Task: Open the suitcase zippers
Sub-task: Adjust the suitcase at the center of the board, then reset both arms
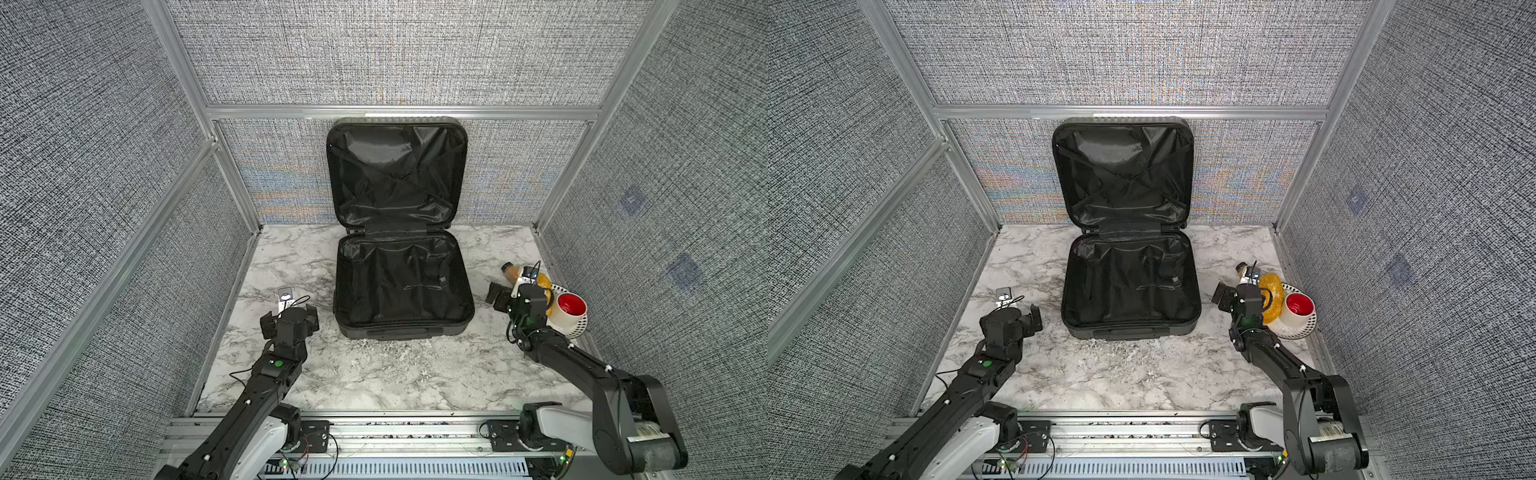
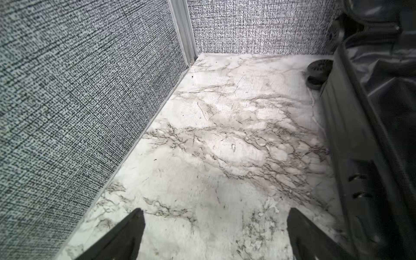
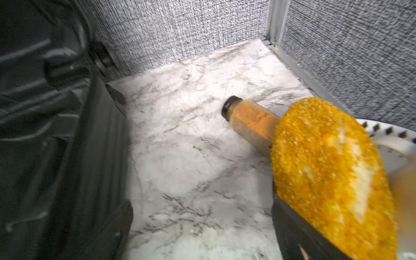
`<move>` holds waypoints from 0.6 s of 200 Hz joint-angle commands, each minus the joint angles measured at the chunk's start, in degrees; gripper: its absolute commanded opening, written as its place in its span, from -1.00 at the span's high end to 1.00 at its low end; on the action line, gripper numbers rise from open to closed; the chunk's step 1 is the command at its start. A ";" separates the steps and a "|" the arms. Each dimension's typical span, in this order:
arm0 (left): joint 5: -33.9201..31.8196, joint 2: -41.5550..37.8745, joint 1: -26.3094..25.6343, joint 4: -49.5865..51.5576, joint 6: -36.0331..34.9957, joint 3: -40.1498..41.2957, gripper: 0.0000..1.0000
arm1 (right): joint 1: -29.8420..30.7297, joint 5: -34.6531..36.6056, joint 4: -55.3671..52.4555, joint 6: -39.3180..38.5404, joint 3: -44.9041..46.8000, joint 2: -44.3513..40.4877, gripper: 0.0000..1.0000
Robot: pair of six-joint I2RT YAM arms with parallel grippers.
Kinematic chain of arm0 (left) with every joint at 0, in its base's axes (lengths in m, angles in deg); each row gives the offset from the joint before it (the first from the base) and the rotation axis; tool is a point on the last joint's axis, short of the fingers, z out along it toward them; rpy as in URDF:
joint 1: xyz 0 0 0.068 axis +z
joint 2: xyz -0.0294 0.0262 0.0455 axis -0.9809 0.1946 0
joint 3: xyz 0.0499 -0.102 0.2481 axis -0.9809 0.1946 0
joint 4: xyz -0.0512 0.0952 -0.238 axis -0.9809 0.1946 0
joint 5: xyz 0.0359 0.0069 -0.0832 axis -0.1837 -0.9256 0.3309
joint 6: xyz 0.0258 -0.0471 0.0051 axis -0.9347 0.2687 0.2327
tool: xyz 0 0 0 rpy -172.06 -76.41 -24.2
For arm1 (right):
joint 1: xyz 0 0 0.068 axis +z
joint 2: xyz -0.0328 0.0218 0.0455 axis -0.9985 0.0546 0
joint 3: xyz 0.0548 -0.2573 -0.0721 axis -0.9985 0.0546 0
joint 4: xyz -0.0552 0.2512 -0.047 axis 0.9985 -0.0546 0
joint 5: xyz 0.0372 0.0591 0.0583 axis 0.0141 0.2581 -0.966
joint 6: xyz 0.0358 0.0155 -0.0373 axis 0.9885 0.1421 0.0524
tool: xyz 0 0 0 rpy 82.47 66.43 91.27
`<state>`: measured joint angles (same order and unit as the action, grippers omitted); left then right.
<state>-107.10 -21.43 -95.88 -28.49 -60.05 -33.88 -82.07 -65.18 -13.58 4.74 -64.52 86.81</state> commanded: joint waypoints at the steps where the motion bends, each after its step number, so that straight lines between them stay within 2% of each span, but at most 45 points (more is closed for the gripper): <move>1: 0.63 6.28 0.09 -14.76 -7.32 2.03 -0.99 | 0.05 3.92 9.85 -8.58 2.81 1.97 -0.96; 13: 1.63 11.34 0.16 -22.95 -8.94 3.23 -0.99 | 0.11 2.55 15.62 -9.74 5.40 3.89 -0.96; 20: 3.34 13.66 0.16 -24.59 -11.00 2.49 -0.99 | 0.06 1.53 20.80 -11.07 7.11 4.95 -0.96; 28: 4.41 16.23 0.53 -28.24 -12.67 2.33 -0.99 | 0.12 -0.10 21.36 -12.72 7.12 4.86 -0.96; 53: 8.74 23.64 1.98 -37.15 -14.92 1.09 -0.99 | -0.06 -4.65 32.48 -16.11 10.09 6.00 -0.96; 68: 12.78 28.77 3.72 -41.95 -14.31 0.35 -0.99 | -0.30 -6.32 39.37 -17.42 12.35 6.93 -0.96; 83: 12.97 35.04 5.49 -47.73 -11.65 -0.48 -0.99 | -1.86 -10.03 47.97 -16.17 15.29 10.36 -0.96; 90: 14.46 35.64 6.86 -46.99 -10.60 -1.11 -0.99 | -2.36 -11.33 51.24 -16.15 16.08 12.97 -0.96; 102: 15.62 36.04 8.84 -39.00 -9.32 -3.97 -0.99 | -2.59 -11.55 59.53 -15.88 16.93 18.02 -0.96; 107: 15.46 37.41 9.48 -38.90 -8.52 -5.30 -0.99 | -2.53 -11.47 57.79 -16.03 16.36 17.46 -0.96; 120: 15.74 37.01 10.66 -38.83 -6.92 -4.91 -0.99 | -2.69 -8.50 43.98 -14.67 10.83 15.75 -0.96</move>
<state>-94.27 15.20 -87.01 -66.87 -70.65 -37.88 -84.63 -74.05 31.23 -10.53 -48.56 103.11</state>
